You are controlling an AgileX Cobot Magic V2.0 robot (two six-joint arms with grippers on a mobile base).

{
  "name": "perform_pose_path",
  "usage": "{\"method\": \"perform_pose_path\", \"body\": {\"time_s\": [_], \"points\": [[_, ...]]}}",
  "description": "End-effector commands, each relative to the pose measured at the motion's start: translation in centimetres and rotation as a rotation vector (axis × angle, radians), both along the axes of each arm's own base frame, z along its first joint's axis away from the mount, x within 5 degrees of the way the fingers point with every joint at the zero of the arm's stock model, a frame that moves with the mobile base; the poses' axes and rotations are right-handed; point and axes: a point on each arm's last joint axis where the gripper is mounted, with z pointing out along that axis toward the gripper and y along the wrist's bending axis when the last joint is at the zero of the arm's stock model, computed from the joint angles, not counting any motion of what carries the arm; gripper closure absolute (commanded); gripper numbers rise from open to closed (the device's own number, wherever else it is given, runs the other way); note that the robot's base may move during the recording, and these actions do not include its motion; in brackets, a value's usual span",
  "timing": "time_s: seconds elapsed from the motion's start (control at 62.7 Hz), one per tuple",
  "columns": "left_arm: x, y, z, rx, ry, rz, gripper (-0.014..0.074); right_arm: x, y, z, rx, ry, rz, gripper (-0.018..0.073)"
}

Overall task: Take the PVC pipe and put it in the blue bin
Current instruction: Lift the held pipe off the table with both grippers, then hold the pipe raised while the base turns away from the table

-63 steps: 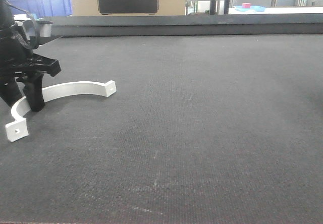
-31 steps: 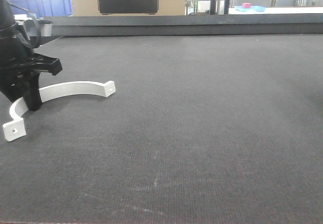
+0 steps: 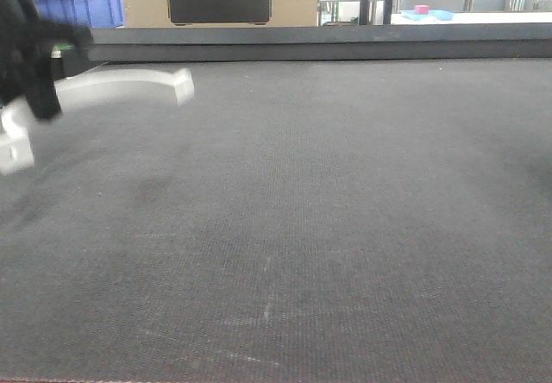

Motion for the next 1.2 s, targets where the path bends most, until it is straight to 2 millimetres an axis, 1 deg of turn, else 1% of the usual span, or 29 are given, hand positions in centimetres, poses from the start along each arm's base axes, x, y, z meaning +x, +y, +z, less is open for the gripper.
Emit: {"method": "perform_pose_path", "body": {"time_s": [0.0,0.112,0.223,0.319,0.446,0.574,0.638,0.781,0.861,0.972,1.084,1.18], "points": [[-1.2,0.0,2.7,-0.034,-0.089,0.038,0.0707,-0.6,0.1,1.3,-0.049,-0.068,0.053,0.0727],[-2.6,0.1,4.7,-0.088,-0.199,0.073,0.0707,-1.2,0.1,2.5,-0.098,-0.139,0.1,0.0727],[-4.4,0.0,5.9,-0.152,-0.276,0.084,0.0707,-2.0,0.4,3.7,-0.13,-0.219,0.129,0.0727],[-5.7,0.1,5.9,-0.197,-0.368,0.094,0.0707,-2.6,1.0,4.5,-0.16,-0.305,0.167,0.0727],[-7.7,0.5,5.0,-0.227,-0.474,0.107,0.0707,-3.5,2.1,5.0,-0.188,-0.439,0.216,0.0727],[-9.9,0.9,3.9,-0.246,-0.55,0.118,0.0707,-4.6,2.8,4.7,-0.192,-0.537,0.233,0.0727],[-11.1,1.2,3.7,-0.258,-0.627,0.121,0.0707,-5.4,2.8,4.3,-0.196,-0.586,0.225,0.0727],[-13.9,1.9,3.9,-0.282,-0.829,0.121,0.0707,-7.2,2.7,2.6,-0.201,-0.618,0.216,0.0727],[-15.2,2.1,3.9,-0.278,-0.9,0.109,0.0707,-7.9,2.6,1.9,-0.204,-0.635,0.211,0.0727],[-16.1,2.3,4.0,-0.269,-0.927,0.097,0.0707,-8.3,2.6,2.5,-0.21,-0.696,0.201,0.0727],[-16.7,2.4,4.8,-0.28,-0.982,0.095,0.0707,-8.2,2.5,3.5,-0.223,-0.801,0.181,0.0727],[-17.2,2.5,5.6,-0.29,-1.034,0.094,0.0707,-8.2,2.5,3.8,-0.226,-0.83,0.175,0.0727]]}}
